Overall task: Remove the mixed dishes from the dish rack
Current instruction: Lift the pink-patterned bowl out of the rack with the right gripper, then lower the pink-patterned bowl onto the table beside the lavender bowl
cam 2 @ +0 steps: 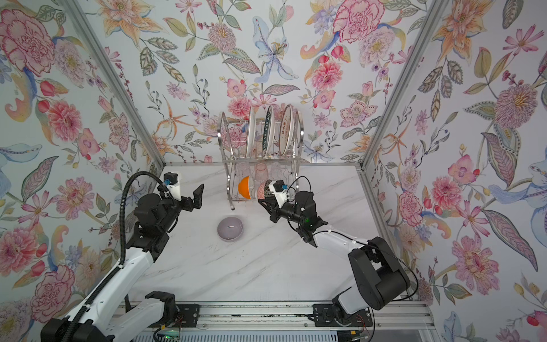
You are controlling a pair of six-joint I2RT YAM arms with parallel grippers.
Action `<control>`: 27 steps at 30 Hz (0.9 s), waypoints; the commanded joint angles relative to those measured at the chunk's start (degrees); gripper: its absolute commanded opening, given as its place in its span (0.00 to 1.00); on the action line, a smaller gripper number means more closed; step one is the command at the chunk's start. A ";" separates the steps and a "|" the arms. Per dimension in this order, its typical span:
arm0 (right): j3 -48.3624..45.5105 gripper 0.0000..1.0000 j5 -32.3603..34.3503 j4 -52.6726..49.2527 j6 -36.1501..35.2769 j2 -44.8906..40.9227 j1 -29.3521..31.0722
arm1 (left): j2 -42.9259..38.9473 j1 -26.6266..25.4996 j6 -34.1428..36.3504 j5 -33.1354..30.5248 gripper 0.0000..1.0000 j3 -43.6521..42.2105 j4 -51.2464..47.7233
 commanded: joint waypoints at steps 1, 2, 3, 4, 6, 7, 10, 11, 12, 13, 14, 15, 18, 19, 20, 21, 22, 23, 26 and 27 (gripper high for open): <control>5.04 0.00 5.14 -17.21 -15.95 -2.52 3.38 | 1.58 1.88 -1.52 1.23 0.99 2.56 -3.06; 6.28 0.00 6.28 -20.75 -18.41 -2.40 3.96 | 2.01 2.34 -1.52 1.27 0.99 2.86 -3.52; 8.02 0.00 7.56 -24.57 -21.02 -2.13 6.53 | 2.51 2.87 -1.67 1.35 0.99 3.18 -4.04; 9.56 0.00 8.86 -28.20 -23.32 -1.65 7.90 | 3.00 3.41 -1.76 1.52 0.99 3.32 -4.32; 12.16 0.00 11.12 -33.36 -26.83 -0.52 10.17 | 3.82 4.25 -2.02 2.12 0.99 3.59 -4.94; 13.44 0.00 12.24 -35.59 -28.47 0.20 11.22 | 4.13 4.66 -2.14 2.48 0.99 3.62 -5.19; 16.94 0.00 15.32 -40.47 -31.98 2.65 13.77 | 4.88 5.70 -2.31 2.63 0.99 3.37 -5.36; 18.00 0.00 16.07 -41.67 -32.79 3.53 14.55 | 5.12 6.08 -2.47 2.76 0.99 3.33 -5.57; 19.32 0.00 16.86 -42.93 -33.62 4.51 15.37 | 5.32 6.57 -2.65 2.83 0.99 3.24 -5.75; 20.56 0.00 17.56 -44.01 -34.51 5.57 16.32 | 5.64 7.08 -2.96 2.95 0.99 3.09 -5.86; 21.64 0.00 18.18 -44.91 -35.39 6.48 17.04 | 5.86 7.53 -3.10 3.16 0.99 2.91 -5.98; 22.86 0.00 18.57 -45.93 -36.19 7.59 17.86 | 6.19 8.04 -3.34 3.18 0.99 2.68 -5.95; 26.49 0.00 19.78 -48.75 -38.16 11.03 19.81 | 7.05 9.21 -4.13 3.53 0.99 2.12 -5.86; 27.54 0.00 20.16 -49.56 -38.69 11.98 20.25 | 7.26 9.55 -4.32 3.56 0.99 1.95 -5.74; 28.77 0.00 20.58 -50.57 -39.46 13.12 20.75 | 7.52 9.99 -4.57 3.70 0.99 1.63 -5.41; 29.95 0.00 21.03 -51.40 -40.05 14.19 21.21 | 7.76 10.43 -4.81 3.81 1.00 1.36 -5.02; 30.92 0.00 21.22 -52.13 -40.45 15.26 21.61 | 8.01 10.67 -4.94 3.99 0.99 1.18 -4.68; 32.12 0.00 21.38 -53.01 -40.98 16.22 22.00 | 8.31 11.15 -5.19 4.08 0.99 1.13 -4.47; 35.74 0.00 21.80 -55.81 -41.83 18.96 22.97 | 9.18 12.14 -5.30 3.92 0.99 1.30 -4.70; 36.78 0.00 21.88 -56.62 -42.07 19.79 23.20 | 9.38 12.42 -5.30 3.84 0.99 1.30 -4.72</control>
